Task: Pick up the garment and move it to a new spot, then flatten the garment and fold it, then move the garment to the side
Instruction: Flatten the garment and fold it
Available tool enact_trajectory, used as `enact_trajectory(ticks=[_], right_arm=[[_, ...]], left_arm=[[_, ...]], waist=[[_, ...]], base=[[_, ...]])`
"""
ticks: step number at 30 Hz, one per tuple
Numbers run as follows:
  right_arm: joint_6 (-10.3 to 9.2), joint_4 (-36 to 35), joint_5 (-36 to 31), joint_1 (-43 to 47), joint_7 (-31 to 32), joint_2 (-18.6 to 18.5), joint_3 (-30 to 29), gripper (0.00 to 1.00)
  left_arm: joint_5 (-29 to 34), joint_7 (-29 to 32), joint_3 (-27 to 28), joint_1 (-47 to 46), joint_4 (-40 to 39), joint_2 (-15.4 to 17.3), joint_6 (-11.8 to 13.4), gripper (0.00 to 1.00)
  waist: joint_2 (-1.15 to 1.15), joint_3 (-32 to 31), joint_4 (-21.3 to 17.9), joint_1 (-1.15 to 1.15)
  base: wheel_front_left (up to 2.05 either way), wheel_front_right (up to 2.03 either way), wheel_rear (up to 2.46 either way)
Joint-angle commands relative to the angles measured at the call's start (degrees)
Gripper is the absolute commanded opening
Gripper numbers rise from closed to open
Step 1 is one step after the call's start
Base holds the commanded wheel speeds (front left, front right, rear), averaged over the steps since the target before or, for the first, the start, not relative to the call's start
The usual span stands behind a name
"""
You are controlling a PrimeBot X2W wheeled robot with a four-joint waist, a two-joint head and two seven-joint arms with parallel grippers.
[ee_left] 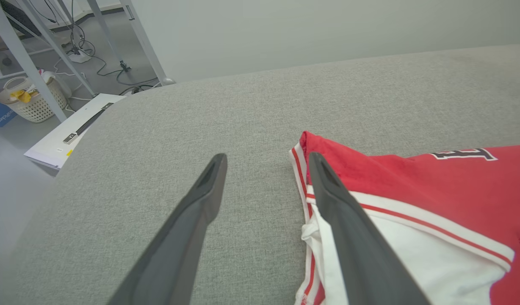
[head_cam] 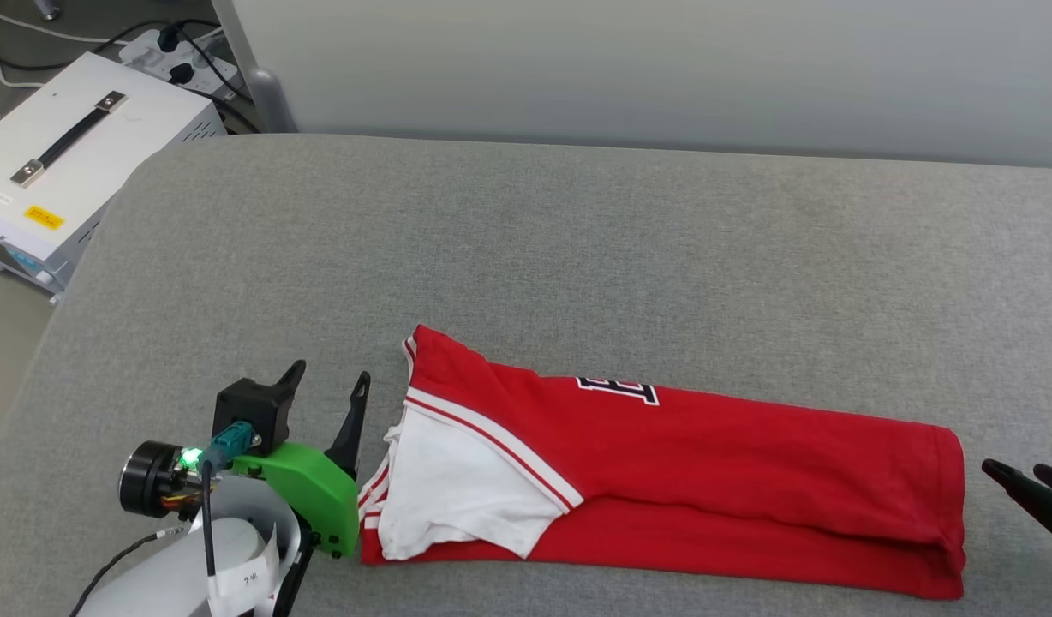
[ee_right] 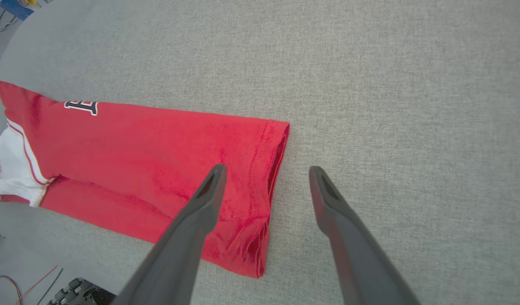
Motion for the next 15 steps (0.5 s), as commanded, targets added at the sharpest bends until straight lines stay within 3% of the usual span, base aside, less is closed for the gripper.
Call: enact_trajectory(ticks=[1,8,15], right_arm=[[-0.04,0.8,0.7,0.9,1.6,0.4,-0.5,1.00],[-0.04,4.6,0.4,1.4,5.5,4.0,-0.7,1.00],[-0.04,8.3,-1.3,0.3,6.8,8.0,2.2,1.00]], left_arm=[[1.3,-0.6,1.3,1.7,-0.4,-0.5,1.1,1.00],[9.9,-0.8,11.1,7.1,-4.4,-4.1,4.8,1.00],[19.0,-0.8,20.9,13.8,-7.3,-9.3,5.1,1.00]], waist=[[0.31,0.5,0.6,0.00],[0.31,1.8,2.3,0.00],[0.31,2.7,3.5,0.00]], base=[[0.00,0.00,0.00],[0.00,0.00,0.00],[0.00,0.00,0.00]])
